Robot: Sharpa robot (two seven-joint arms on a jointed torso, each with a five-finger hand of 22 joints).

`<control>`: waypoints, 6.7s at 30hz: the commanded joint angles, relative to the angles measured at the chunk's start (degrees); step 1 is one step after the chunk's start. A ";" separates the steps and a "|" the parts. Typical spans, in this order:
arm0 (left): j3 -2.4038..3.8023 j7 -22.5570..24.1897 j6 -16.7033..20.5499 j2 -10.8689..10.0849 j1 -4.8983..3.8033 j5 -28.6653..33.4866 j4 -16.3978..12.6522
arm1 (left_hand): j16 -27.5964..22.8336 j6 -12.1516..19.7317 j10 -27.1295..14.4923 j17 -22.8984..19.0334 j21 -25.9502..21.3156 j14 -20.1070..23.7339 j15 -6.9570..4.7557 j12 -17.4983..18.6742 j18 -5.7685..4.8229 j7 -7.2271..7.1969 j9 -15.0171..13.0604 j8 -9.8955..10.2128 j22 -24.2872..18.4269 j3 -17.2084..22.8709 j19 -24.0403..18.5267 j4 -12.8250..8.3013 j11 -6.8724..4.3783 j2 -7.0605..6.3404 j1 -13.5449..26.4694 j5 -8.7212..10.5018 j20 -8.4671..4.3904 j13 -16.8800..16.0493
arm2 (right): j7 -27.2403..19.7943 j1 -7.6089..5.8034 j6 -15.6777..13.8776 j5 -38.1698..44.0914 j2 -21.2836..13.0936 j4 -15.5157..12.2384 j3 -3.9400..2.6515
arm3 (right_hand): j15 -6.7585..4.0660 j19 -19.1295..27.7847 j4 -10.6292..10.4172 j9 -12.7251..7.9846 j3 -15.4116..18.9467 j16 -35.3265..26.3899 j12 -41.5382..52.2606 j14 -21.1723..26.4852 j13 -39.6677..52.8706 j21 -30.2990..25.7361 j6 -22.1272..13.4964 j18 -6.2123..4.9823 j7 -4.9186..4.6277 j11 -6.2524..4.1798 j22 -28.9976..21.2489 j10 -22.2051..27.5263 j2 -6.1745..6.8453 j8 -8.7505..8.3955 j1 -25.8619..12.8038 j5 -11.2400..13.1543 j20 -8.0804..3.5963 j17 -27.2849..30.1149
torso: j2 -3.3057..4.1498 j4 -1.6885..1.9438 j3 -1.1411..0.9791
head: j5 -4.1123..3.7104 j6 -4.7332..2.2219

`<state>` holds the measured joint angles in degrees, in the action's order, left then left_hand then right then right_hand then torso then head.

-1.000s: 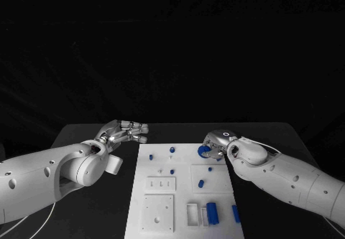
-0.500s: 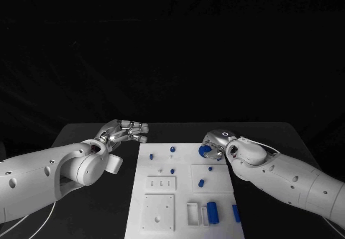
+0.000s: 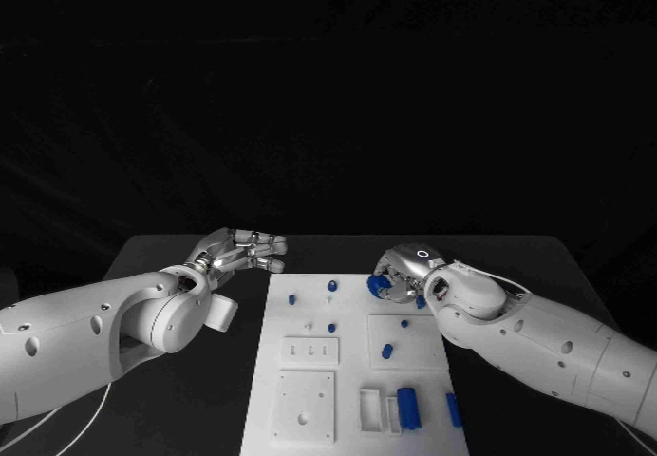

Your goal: Assemble the parts on the task board

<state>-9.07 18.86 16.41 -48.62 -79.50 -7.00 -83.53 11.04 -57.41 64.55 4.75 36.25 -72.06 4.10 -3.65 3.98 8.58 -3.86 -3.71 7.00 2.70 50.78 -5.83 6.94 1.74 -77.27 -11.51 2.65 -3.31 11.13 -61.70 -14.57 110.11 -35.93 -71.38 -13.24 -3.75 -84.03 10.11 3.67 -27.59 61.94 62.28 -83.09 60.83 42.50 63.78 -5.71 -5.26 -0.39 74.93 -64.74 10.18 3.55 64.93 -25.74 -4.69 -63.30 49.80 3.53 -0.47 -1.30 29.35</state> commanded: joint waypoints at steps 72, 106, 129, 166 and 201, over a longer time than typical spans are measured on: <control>0.04 0.24 -0.64 0.62 -0.08 0.19 -0.03 | -0.52 0.38 -0.61 -0.11 0.11 0.29 0.01 0.25 -0.46 0.08 0.06 0.14 -0.31 0.66 -0.23 0.65 0.05 -0.63 -0.27 -0.26 0.34 -0.09 | -1.56 1.64 2.89 -0.86 6.09 4.67 0.25 | 0.44 -2.03 -2.42 -0.14 9.23 -0.73 -0.87 -0.15 -1.18 -0.46 -7.09 -0.14 -1.44 1.14 4.71 0.87 -1.39 -0.05 1.69 3.63 0.22 -0.13 | -0.01 -0.04 -0.12 | 1.89 0.40; 0.03 -0.26 -1.04 0.81 -0.08 0.18 0.26 | -0.57 0.41 -0.83 -0.12 0.14 0.34 0.05 0.26 -0.45 0.10 0.06 0.14 -0.43 0.73 -0.28 0.73 0.12 -0.75 -0.28 -0.28 0.38 -0.09 | 0.20 1.66 3.94 0.53 6.89 4.96 0.35 | 0.12 -2.11 -3.07 0.04 9.22 -0.51 0.05 -0.31 -0.36 -0.44 -1.03 0.25 -0.13 0.46 4.73 -0.01 -2.45 0.04 2.77 13.42 -0.06 -0.42 | 0.03 -0.10 -0.13 | 1.52 0.96; 0.03 -0.28 -1.10 0.71 -0.08 0.18 0.34 | -0.61 0.37 -0.94 -0.13 0.14 0.36 0.07 0.25 -0.45 0.09 0.05 0.13 -0.49 0.72 -0.34 0.76 0.14 -0.71 -0.26 -0.26 0.41 -0.09 | 2.26 1.78 -2.66 1.81 6.10 1.79 0.36 | -0.84 -2.70 -2.41 0.08 5.54 0.63 6.33 -0.57 7.10 3.14 2.96 1.06 0.99 -0.48 5.36 -5.90 -2.61 0.02 2.87 8.26 -1.10 -1.82 | -0.04 -0.10 -0.15 | 1.81 0.93; 0.04 -0.21 -1.10 1.15 -0.08 0.12 0.52 | -0.65 0.43 -1.00 -0.14 0.26 0.37 0.08 0.25 -0.45 0.11 0.06 0.15 -0.56 0.75 -0.40 0.63 0.15 -0.69 -0.33 -0.23 0.42 -0.09 | 2.64 1.99 -2.07 2.95 10.70 2.89 0.36 | -0.79 -2.49 -3.10 0.06 6.55 0.24 5.27 -0.53 7.25 3.73 2.47 0.91 0.89 -0.40 5.39 -5.56 -2.25 0.02 2.56 7.18 -1.04 -1.67 | -0.02 0.02 -0.03 | 2.83 1.11; 0.04 -0.28 -1.16 1.47 -0.08 0.11 0.71 | -0.67 0.41 -1.00 -0.15 0.30 0.39 0.09 0.25 -0.44 0.11 0.06 0.15 -0.59 0.73 -0.43 0.53 0.16 -0.71 -0.35 -0.21 0.42 -0.09 | 1.85 2.01 -1.91 2.90 13.75 7.00 1.47 | -0.31 -2.32 -3.69 -0.11 7.99 -0.49 3.72 -0.49 6.06 2.79 -1.77 0.49 -0.24 0.31 5.22 -4.46 -1.53 -0.02 2.45 7.77 -0.61 -1.27 | -0.02 -0.07 -0.16 | 3.09 1.01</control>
<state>-9.07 18.22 16.12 -47.30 -79.50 -7.01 -82.77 10.60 -57.41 63.97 4.68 36.25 -72.06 4.10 -3.65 3.98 8.58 -3.86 -3.72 6.50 3.26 50.57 -5.28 7.17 1.51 -77.50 -11.49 2.86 -3.32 13.48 -59.75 -16.91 112.67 -22.35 -64.42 -11.82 -4.28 -84.02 6.34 3.75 -19.78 61.72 66.16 -83.60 66.94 45.43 62.20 -5.64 -5.47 -0.08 74.95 -69.47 8.34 3.99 67.42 -18.18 -5.50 -64.62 49.78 3.46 -0.62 1.80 30.40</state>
